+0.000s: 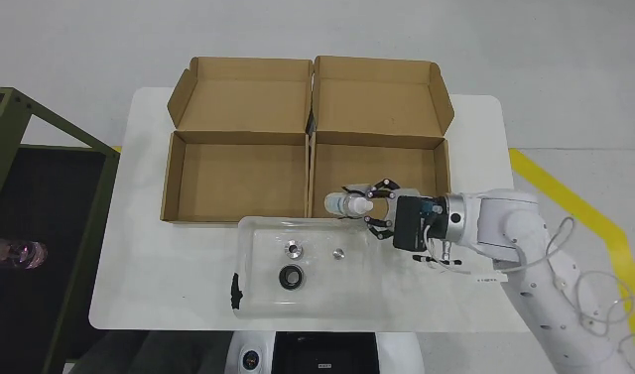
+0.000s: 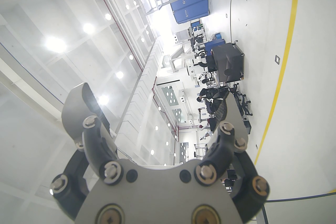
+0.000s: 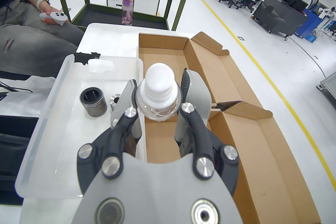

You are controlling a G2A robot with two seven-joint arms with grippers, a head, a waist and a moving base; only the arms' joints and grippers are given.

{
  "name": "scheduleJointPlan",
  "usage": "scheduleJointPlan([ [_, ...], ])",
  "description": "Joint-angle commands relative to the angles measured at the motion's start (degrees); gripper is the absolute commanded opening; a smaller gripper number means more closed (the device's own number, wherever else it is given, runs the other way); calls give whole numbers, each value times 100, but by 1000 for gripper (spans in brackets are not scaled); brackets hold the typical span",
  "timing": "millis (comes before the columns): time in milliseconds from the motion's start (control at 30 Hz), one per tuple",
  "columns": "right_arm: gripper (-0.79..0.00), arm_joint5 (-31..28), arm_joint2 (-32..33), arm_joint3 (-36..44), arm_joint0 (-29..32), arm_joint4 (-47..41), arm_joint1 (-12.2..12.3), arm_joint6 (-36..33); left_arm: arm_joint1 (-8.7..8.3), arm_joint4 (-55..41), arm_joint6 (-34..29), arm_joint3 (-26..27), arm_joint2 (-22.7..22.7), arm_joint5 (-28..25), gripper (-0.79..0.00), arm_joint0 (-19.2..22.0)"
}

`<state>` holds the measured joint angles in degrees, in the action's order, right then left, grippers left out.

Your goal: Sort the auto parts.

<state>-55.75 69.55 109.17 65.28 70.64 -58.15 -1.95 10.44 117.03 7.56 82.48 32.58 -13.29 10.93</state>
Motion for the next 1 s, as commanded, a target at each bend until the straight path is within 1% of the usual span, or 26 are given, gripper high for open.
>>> scheduleJointPlan([
  [0,-785,60,-38,-62,-96,-45,-12,-17,0,0,0,0,0,0,0,0],
  [233,-785,340,-301,-436,-473,-296,-88,-75,0,0,0,0,0,0,0,0],
  [533,-785,736,-837,-1506,-1157,-666,-250,-499,0,0,0,0,0,0,0,0],
  [700,-785,866,-1065,-2033,-1440,-919,-347,-475,0,0,0,0,0,0,0,0],
  [967,-785,1025,-1431,-2713,-1846,-1030,-503,-481,0,0,0,0,0,0,0,0],
])
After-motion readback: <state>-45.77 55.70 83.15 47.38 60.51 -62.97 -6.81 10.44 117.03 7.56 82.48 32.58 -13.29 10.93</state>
